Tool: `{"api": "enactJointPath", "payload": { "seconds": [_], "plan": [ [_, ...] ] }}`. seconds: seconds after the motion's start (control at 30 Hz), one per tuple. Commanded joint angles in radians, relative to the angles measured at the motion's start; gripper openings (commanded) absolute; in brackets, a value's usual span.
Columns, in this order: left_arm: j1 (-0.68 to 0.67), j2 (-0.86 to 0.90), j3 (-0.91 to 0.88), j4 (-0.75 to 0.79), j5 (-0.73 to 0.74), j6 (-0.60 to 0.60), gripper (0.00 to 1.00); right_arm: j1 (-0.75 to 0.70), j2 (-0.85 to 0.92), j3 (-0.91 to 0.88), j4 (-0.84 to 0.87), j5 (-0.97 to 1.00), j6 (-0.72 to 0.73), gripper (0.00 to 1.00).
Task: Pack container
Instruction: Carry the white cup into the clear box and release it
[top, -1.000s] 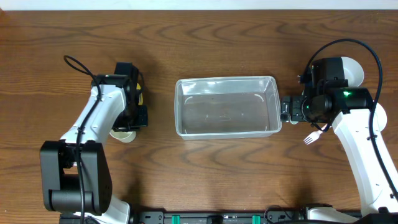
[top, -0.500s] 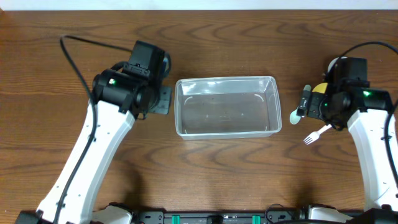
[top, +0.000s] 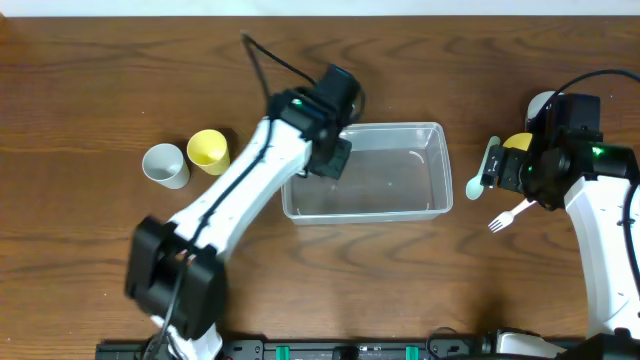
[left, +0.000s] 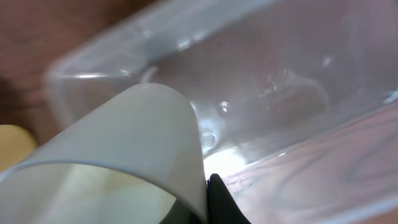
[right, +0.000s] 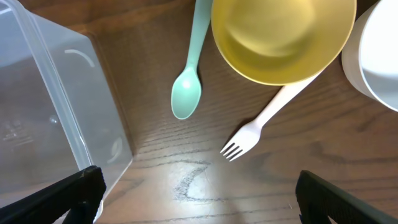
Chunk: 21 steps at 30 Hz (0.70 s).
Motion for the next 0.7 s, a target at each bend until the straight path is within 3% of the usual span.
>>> {"api": "enactJointPath", "payload": {
  "seconds": [0.0,0.4,0.5,0.6,0.67],
  "plan": [
    [-0.005,0.058,0.002,0.013,0.007,0.026,0.06,-0.005,0.0,0.012,-0.003,-0.011,0.012,0.99],
    [0.083,0.18,0.004,0.068,0.001,0.097,0.07,-0.005,0.0,0.012,-0.009,-0.011,0.012,0.99],
    [0.08,0.178,0.03,0.063,0.001,0.119,0.31,-0.005,0.0,0.012,-0.008,-0.011,0.012,0.99],
    [0.069,0.172,0.104,0.026,0.001,0.124,0.49,-0.005,0.0,0.012,-0.013,-0.011,0.012,0.99],
    [0.058,0.159,0.185,-0.024,0.001,0.135,0.53,-0.005,0.0,0.012,-0.018,-0.011,0.011,0.99]
  ]
}}
